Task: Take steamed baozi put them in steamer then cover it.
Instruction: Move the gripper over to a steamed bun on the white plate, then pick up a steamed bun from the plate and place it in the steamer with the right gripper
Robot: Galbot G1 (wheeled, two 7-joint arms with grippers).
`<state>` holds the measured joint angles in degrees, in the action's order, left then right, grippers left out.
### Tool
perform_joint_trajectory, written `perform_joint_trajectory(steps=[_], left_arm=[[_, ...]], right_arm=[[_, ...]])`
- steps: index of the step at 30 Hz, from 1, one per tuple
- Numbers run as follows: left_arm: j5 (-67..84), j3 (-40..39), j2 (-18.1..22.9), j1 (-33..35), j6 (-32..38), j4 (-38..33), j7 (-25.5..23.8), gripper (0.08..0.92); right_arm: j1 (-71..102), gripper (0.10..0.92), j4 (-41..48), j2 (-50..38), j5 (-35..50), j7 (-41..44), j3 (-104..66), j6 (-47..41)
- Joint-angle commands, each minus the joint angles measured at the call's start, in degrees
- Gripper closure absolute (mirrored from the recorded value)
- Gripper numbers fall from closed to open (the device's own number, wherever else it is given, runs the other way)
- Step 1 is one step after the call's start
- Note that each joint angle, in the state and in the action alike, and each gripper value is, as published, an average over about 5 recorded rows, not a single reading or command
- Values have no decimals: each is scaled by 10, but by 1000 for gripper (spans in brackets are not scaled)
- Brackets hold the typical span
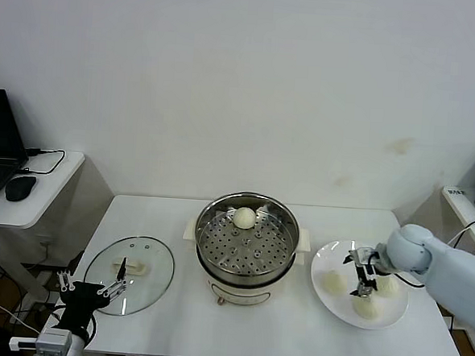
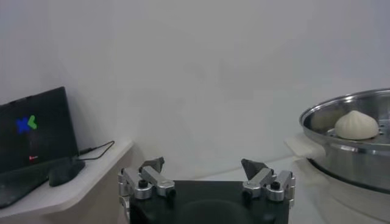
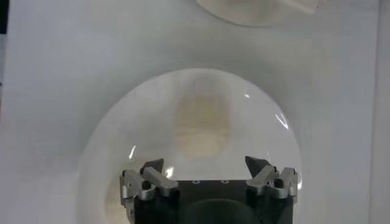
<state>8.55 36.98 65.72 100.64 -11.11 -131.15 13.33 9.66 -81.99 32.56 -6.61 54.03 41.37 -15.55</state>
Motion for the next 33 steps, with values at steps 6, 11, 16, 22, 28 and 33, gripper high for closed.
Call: perform_joint_trajectory(steps=[6,11,16,22,28,33], left_arm=[[0,-1,3,-1,0,2,0,177],[0,-1,4,-1,0,1,0,177],[0,0,4,-1,0,0,1,177],[1,0,5,-2,0,0,1,177],[2,0,5,-3,0,-1,1,177],[2,-1,3,-5,0,-3,1,177]], right_arm=[[20,206,37,47,-11,1,-7,-6],[20,271,44,54,-12,0,-10,-7],[17,335,40,54,-14,8,-9,-10],[-5,393,26,39,-8,20,-1,-12],[-72,416,2,1,18,35,42,-12],[-155,429,-40,-42,55,50,73,-17]])
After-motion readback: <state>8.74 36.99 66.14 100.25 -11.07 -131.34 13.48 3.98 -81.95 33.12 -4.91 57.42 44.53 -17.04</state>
